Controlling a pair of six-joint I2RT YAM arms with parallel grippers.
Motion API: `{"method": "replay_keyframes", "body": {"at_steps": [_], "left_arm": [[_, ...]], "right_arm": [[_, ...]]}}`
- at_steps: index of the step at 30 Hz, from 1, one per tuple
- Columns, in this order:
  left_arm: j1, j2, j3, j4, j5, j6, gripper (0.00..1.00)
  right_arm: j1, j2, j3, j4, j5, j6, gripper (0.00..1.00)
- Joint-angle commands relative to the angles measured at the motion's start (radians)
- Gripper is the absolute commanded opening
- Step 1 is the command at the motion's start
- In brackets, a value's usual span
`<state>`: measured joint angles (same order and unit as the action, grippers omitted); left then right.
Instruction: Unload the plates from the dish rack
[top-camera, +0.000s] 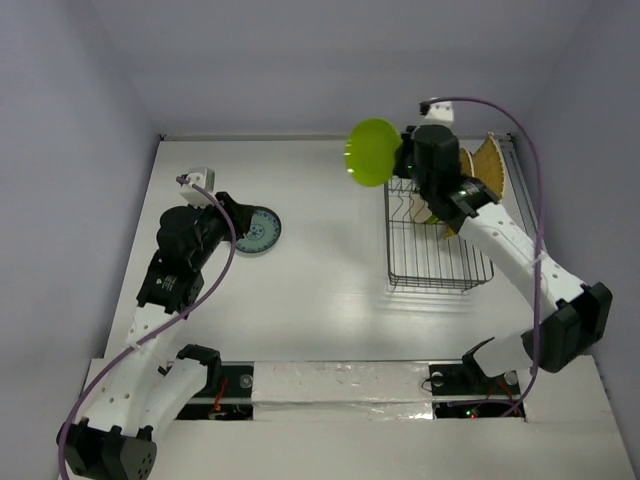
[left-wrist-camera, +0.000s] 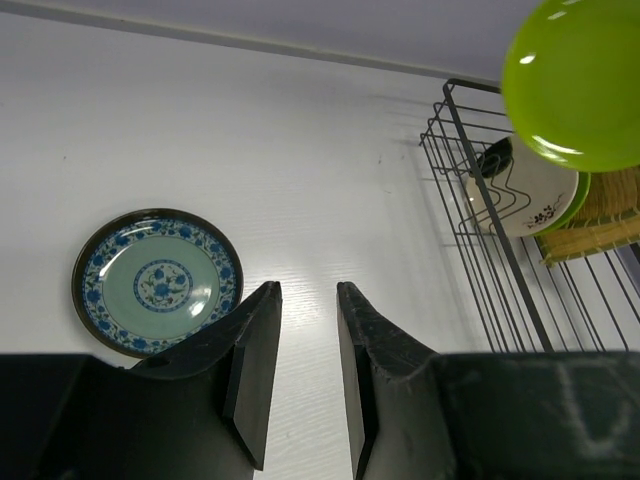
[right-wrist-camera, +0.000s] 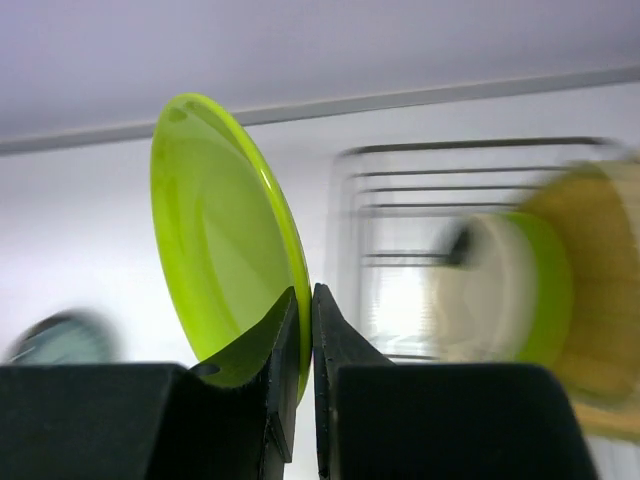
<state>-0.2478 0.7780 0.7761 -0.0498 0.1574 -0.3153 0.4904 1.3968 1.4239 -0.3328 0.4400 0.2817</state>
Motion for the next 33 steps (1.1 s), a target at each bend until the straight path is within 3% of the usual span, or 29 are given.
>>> {"method": "replay_keyframes", "body": {"at_steps": [1, 7, 17, 20, 24, 31, 33], "left_arm": [[-0.002, -0.017, 0.006, 0.038, 0.010, 0.004, 0.26], [0.007, -0.022, 0.003, 0.036, 0.007, 0.002, 0.26], [0.007, -0.026, 0.003, 0.038, 0.014, 0.001, 0.27], [0.007, -0.028, 0.002, 0.038, 0.014, 0.001, 0.27], [0.007, -0.028, 0.003, 0.038, 0.019, 0.001, 0.27], [0.007, -0.029, 0.002, 0.039, 0.019, -0.001, 0.27], [0.007, -0.028, 0.002, 0.039, 0.018, -0.001, 0.27]], "right_arm": [[0.097, 0.121, 0.000, 0.162, -0.265, 0.129, 0.02], [0.218, 0.434, 0.154, 0.290, -0.470, 0.310, 0.02], [0.290, 0.737, 0.294, 0.390, -0.508, 0.516, 0.07], [0.290, 0.774, 0.299, 0.390, -0.500, 0.551, 0.10], [0.290, 0.800, 0.297, 0.367, -0.475, 0.568, 0.24], [0.290, 0.806, 0.317, 0.315, -0.460, 0.537, 0.36], [0.290, 0.783, 0.308, 0.295, -0.446, 0.521, 0.44]]}}
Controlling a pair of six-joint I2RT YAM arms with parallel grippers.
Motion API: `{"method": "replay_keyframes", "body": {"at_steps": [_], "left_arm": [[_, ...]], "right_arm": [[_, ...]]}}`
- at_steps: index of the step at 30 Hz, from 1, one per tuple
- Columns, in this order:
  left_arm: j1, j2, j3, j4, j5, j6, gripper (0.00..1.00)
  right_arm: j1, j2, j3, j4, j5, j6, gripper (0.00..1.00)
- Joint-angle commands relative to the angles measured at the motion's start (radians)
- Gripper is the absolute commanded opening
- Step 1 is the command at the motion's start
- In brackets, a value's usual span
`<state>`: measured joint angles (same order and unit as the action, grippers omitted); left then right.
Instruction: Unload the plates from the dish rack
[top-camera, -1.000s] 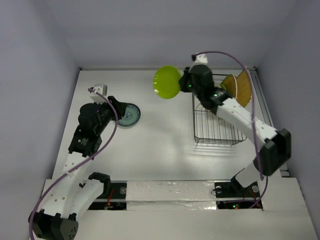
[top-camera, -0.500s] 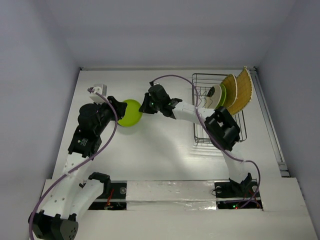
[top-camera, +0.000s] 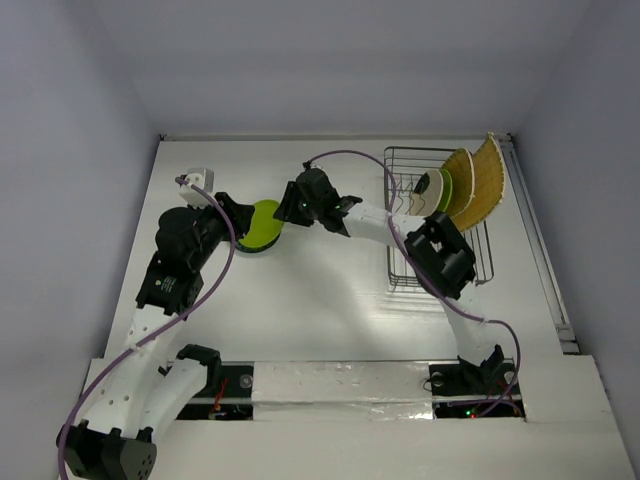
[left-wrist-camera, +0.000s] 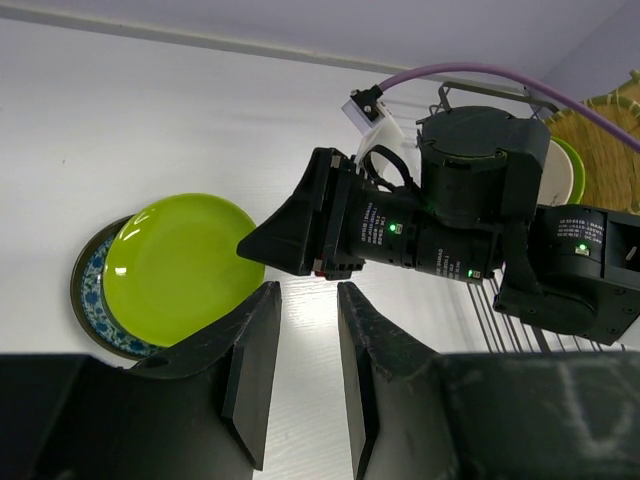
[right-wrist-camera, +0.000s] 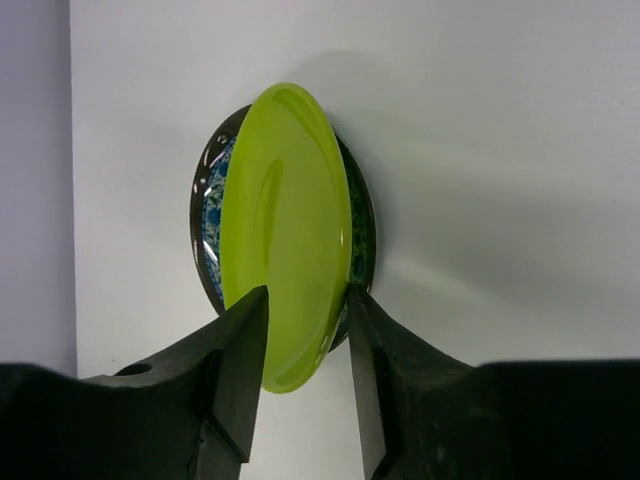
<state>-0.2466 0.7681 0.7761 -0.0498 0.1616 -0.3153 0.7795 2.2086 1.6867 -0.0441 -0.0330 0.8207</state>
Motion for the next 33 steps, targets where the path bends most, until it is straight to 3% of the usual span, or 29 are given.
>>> {"method": "replay_keyframes", "body": {"at_steps": [1, 3, 7, 9, 11, 12, 15, 20, 23, 26, 29, 33], "left_arm": [[0.006, -0.018, 0.002, 0.039, 0.013, 0.001, 0.27], [0.006, -0.016, 0.002, 0.039, 0.016, -0.001, 0.27], [0.006, -0.020, 0.002, 0.041, 0.016, -0.001, 0.27], [0.006, -0.020, 0.002, 0.038, 0.013, -0.001, 0.27], [0.006, -0.020, 0.000, 0.038, 0.013, 0.001, 0.27], [0.006, -0.020, 0.000, 0.038, 0.012, -0.001, 0.27], [0.006, -0.020, 0.000, 0.039, 0.015, -0.001, 0.27], [0.006, -0.020, 0.000, 0.042, 0.018, -0.001, 0.27], [0.006, -0.013, 0.000, 0.042, 0.019, -0.002, 0.27], [0.006, -0.009, 0.000, 0.042, 0.021, -0.002, 0.27], [0.006, 0.000, 0.000, 0.039, 0.021, -0.002, 0.27], [0.006, 0.000, 0.000, 0.041, 0.018, -0.002, 0.27]], "right_arm": [[0.001, -0.041, 0.033, -0.002, 0.053, -0.026, 0.49], [0.001, -0.088, 0.024, -0.022, 0.102, -0.060, 0.60], [0.001, -0.202, -0.031, -0.049, 0.195, -0.132, 0.65], [0.001, -0.295, -0.073, -0.085, 0.304, -0.184, 0.51], [0.001, -0.372, -0.114, -0.106, 0.428, -0.231, 0.31], [-0.014, -0.410, -0.158, -0.117, 0.471, -0.277, 0.13], [-0.058, -0.567, -0.247, -0.161, 0.579, -0.362, 0.00], [-0.257, -0.743, -0.337, -0.299, 0.654, -0.446, 0.00], [-0.391, -0.760, -0.375, -0.336, 0.612, -0.482, 0.00], [-0.436, -0.748, -0.387, -0.335, 0.558, -0.509, 0.02], [-0.474, -0.685, -0.357, -0.370, 0.565, -0.529, 0.11], [-0.503, -0.633, -0.332, -0.379, 0.579, -0.531, 0.33]]}}
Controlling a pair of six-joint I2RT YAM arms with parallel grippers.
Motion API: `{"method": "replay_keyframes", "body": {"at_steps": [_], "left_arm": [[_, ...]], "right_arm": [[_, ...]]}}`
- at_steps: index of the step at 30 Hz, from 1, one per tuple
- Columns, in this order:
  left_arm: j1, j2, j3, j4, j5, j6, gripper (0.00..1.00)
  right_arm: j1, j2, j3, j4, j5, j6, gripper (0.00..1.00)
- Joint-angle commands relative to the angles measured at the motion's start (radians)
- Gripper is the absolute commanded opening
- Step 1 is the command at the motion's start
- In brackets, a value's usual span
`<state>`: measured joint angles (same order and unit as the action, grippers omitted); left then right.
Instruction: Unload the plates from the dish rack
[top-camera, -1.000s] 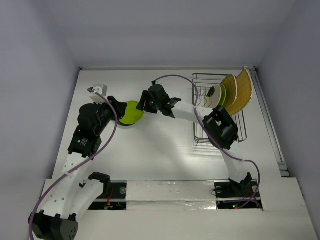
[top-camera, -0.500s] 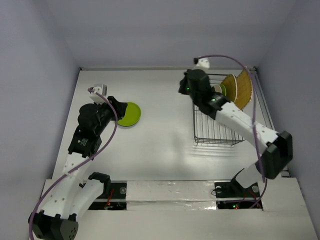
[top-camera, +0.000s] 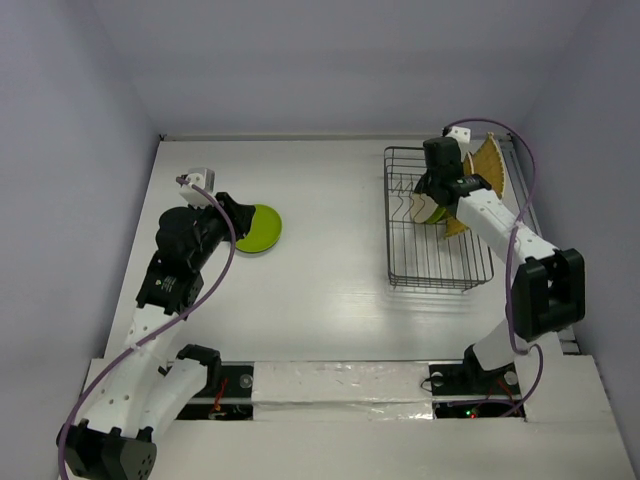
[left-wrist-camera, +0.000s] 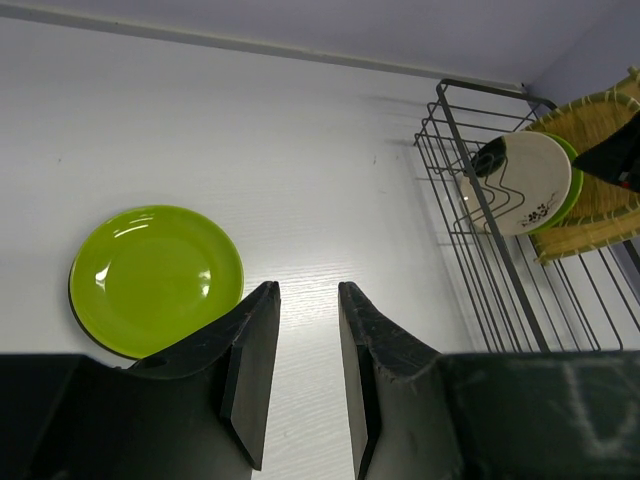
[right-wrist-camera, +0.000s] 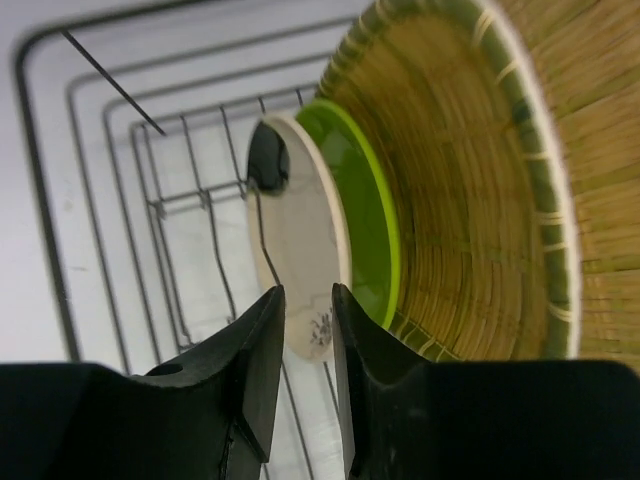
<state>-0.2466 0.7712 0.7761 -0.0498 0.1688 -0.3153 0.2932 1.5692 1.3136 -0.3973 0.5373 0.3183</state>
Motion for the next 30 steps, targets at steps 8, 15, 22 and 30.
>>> {"method": "replay_keyframes", "body": {"at_steps": [8, 15, 22, 30], "left_arm": [[0.006, -0.003, 0.002, 0.041, 0.018, -0.001, 0.27], [0.006, -0.004, 0.003, 0.041, 0.020, -0.002, 0.27], [0.006, 0.002, 0.005, 0.042, 0.026, -0.002, 0.27], [0.006, -0.001, 0.005, 0.042, 0.026, -0.002, 0.27]], "right_arm": [[-0.046, 0.083, 0.030, -0.005, 0.006, -0.027, 0.33], [-0.057, 0.136, 0.047, 0.028, -0.025, -0.039, 0.25], [-0.057, 0.089, 0.062, 0.009, 0.018, -0.054, 0.07], [-0.057, -0.003, 0.125, -0.058, 0.026, -0.088, 0.03]]}}
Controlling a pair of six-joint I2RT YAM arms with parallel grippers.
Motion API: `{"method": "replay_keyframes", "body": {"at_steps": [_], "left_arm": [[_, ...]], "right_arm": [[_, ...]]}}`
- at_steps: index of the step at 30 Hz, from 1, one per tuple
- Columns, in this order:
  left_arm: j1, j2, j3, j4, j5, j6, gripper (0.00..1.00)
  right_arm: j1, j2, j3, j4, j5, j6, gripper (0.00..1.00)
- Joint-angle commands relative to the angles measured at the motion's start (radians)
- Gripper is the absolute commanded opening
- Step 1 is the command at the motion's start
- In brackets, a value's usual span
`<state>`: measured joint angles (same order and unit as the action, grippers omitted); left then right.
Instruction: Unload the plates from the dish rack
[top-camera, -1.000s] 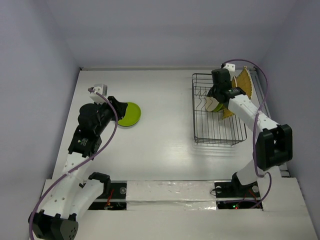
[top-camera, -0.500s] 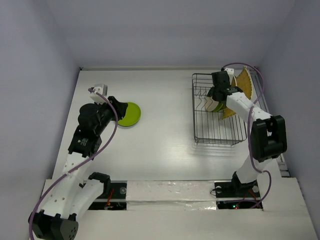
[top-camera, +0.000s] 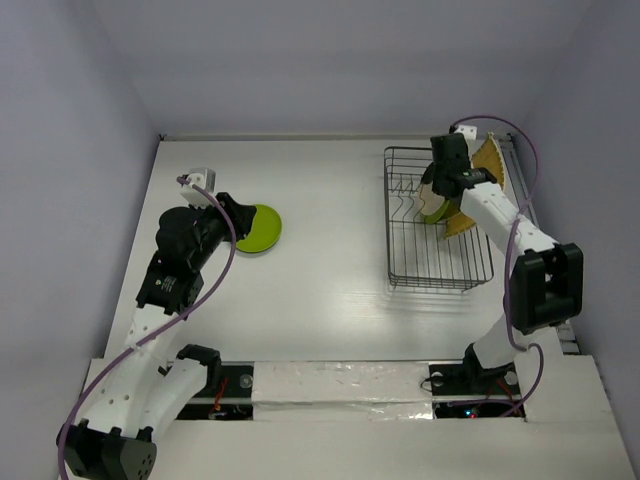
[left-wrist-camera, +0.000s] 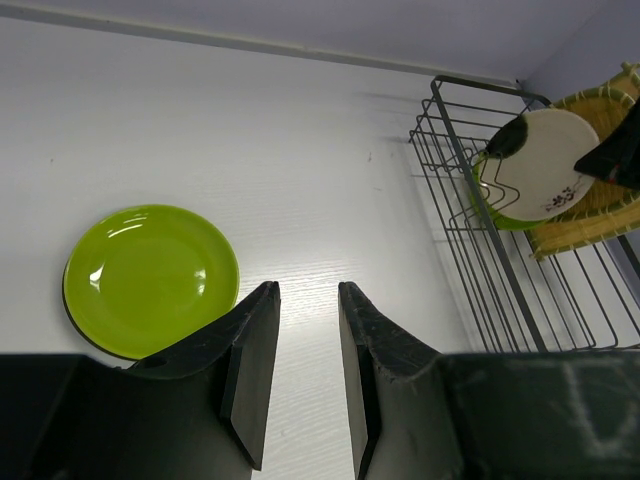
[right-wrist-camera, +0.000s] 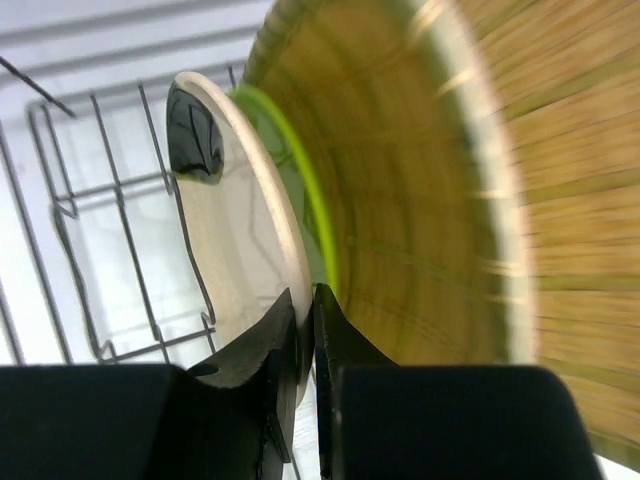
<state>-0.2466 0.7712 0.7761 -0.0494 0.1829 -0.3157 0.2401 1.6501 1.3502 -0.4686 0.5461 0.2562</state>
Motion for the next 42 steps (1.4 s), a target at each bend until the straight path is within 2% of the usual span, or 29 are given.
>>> {"method": "replay_keyframes", "body": {"at_steps": [1, 7, 10, 11, 15, 16, 20, 24, 28, 34, 38, 40, 42], "left_arm": [[0.006, 0.000, 0.005, 0.042, 0.013, -0.002, 0.27], [0.006, -0.006, 0.003, 0.039, 0.010, -0.002, 0.27], [0.006, -0.006, 0.003, 0.040, 0.012, -0.003, 0.27], [0.006, -0.006, 0.003, 0.042, 0.012, -0.003, 0.27], [0.006, -0.007, 0.003, 0.043, 0.015, -0.005, 0.27], [0.016, -0.007, 0.003, 0.042, 0.013, -0.005, 0.27], [0.017, -0.009, 0.002, 0.042, 0.007, -0.005, 0.27], [0.017, -0.006, 0.002, 0.042, 0.009, -0.005, 0.27], [0.017, -0.009, 0.002, 0.040, 0.006, -0.003, 0.27], [0.017, -0.004, 0.003, 0.042, 0.007, -0.003, 0.27], [0.017, -0.006, 0.002, 0.042, 0.010, -0.005, 0.27], [0.017, -0.006, 0.002, 0.042, 0.010, -0.005, 0.27], [0.017, -0.004, 0.002, 0.042, 0.010, -0.005, 0.27]], "right_arm": [[-0.004, -0.088, 0.099, 0.002, 0.021, -0.031, 0.03], [0.027, -0.150, 0.162, -0.064, 0.074, -0.051, 0.00], [0.050, -0.209, 0.173, -0.065, 0.045, -0.045, 0.00], [0.068, -0.222, 0.170, -0.045, 0.013, -0.040, 0.00], [0.148, -0.236, 0.133, 0.070, -0.287, 0.038, 0.00], [0.201, -0.221, 0.124, 0.117, -0.323, 0.057, 0.00], [0.339, -0.083, 0.168, 0.212, -0.428, 0.139, 0.00], [0.421, 0.156, 0.255, 0.317, -0.584, 0.241, 0.00], [0.471, 0.325, 0.357, 0.364, -0.656, 0.352, 0.00], [0.528, 0.467, 0.443, 0.397, -0.684, 0.448, 0.01], [0.539, 0.534, 0.431, 0.439, -0.693, 0.509, 0.03], [0.539, 0.547, 0.429, 0.444, -0.687, 0.526, 0.06], [0.539, 0.556, 0.431, 0.438, -0.672, 0.535, 0.12]]}}
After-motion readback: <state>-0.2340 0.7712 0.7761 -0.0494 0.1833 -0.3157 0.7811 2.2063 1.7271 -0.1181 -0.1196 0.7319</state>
